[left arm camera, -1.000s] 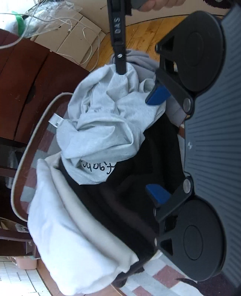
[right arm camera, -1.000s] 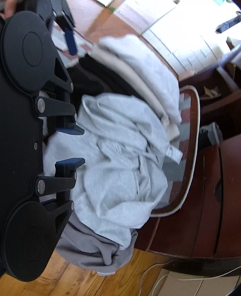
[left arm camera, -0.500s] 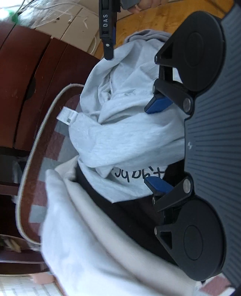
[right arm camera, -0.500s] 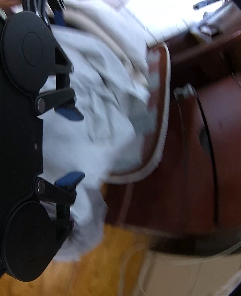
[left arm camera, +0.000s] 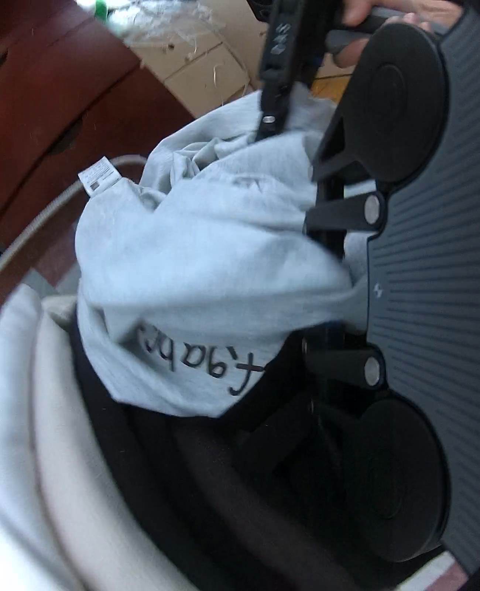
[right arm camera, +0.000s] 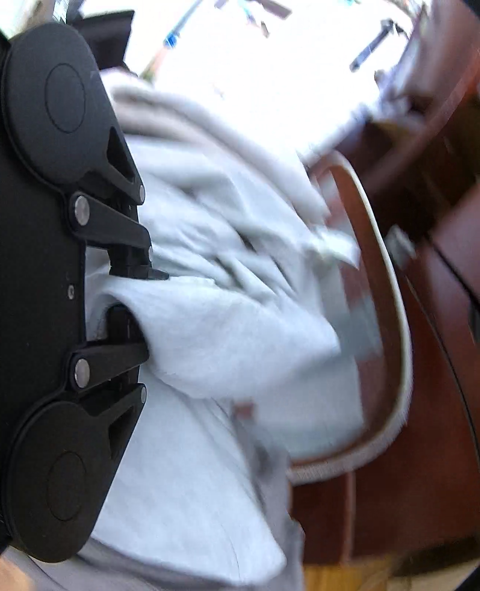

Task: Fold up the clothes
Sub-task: 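Grasp the light grey sweatshirt with the left gripper while the right gripper grasps it too, then lift the grey sweatshirt off the chair with both grippers and carry it toward the rug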

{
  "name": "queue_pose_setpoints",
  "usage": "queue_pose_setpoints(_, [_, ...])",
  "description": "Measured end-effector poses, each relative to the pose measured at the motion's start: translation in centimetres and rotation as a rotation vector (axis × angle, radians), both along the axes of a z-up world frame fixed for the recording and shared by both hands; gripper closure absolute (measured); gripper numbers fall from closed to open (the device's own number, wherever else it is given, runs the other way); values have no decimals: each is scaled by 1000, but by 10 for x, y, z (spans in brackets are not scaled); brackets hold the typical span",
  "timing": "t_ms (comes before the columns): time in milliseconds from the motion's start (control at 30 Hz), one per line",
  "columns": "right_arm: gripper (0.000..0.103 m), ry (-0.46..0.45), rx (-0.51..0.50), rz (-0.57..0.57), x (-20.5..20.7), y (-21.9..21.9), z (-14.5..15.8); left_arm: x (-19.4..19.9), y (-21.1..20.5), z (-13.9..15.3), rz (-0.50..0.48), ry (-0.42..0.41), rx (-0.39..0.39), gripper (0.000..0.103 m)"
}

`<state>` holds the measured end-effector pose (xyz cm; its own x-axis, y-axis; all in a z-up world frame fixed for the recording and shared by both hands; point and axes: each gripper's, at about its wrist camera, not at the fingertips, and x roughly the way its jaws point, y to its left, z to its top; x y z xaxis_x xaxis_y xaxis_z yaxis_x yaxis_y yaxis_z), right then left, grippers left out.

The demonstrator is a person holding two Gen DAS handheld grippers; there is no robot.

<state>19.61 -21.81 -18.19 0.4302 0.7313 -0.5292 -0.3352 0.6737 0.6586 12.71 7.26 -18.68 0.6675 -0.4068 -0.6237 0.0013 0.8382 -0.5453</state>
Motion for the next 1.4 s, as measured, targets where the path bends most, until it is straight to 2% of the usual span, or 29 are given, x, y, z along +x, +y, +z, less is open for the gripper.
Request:
queue_pose_setpoints(100, [90,56,173,130,-26,-3,5,-40,6,11,-16,-89,-116,83])
queue_pose_setpoints(167, [90,57,253,195,-43,-12,11,-71,3,15,-30,-133,-80,83])
queue_pose_setpoints(200, [90,44,258,209,-50,-18,14,-85,2,16,-31,-146,-53,83])
queue_pose_setpoints(233, [89,11,206,191,-55,-22,16,-98,2,17,-20,-153,-30,83])
queue_pose_setpoints(300, [82,-76,46,108,-65,-28,21,-114,5,17,24,-162,-1,75])
queue_pose_setpoints(367, [63,-125,-76,37,-65,-28,20,-109,14,14,77,-150,-21,52])
queue_pose_setpoints(433, [48,-128,-118,21,-60,-25,17,-97,22,16,123,-117,-55,48])
queue_pose_setpoints(500, [44,-131,-124,-6,-58,-18,18,-96,21,19,119,-119,-52,44])
queue_pose_setpoints(567, [35,-142,-120,-42,-55,-10,19,-101,17,23,98,-134,-36,23])
queue_pose_setpoints(633, [33,-153,-117,-84,-54,-2,14,-106,12,27,76,-150,-20,21])
queue_pose_setpoints(667, [37,-143,-106,-88,-52,3,10,-108,10,29,65,-158,-11,31])
queue_pose_setpoints(700, [47,-125,-78,-60,-51,8,5,-111,8,31,54,-165,-3,50])
queue_pose_setpoints(733, [79,-107,-50,-32,-49,13,0,-113,5,33,44,-173,5,99])
queue_pose_setpoints(800, [83,-79,18,29,-50,22,-6,-118,1,36,22,-189,21,99])
queue_pose_setpoints(867, [86,-64,119,101,-63,18,1,-124,-4,40,4,-196,48,99])
queue_pose_setpoints(933, [86,-56,204,169,-76,12,10,-135,-11,46,2,-166,124,99])
queue_pose_setpoints(1033, [86,-102,259,260,-100,4,31,-151,-21,54,-1,-120,239,99])
queue_pose_setpoints(1133, [86,-178,209,319,-121,2,46,-168,-31,61,-5,-84,345,99])
queue_pose_setpoints(1267, [86,-222,75,272,-129,-1,56,-190,-41,66,-1,-141,397,99])
queue_pose_setpoints(1400, [87,-243,27,227,-130,-7,69,-184,-40,79,94,-77,498,99])
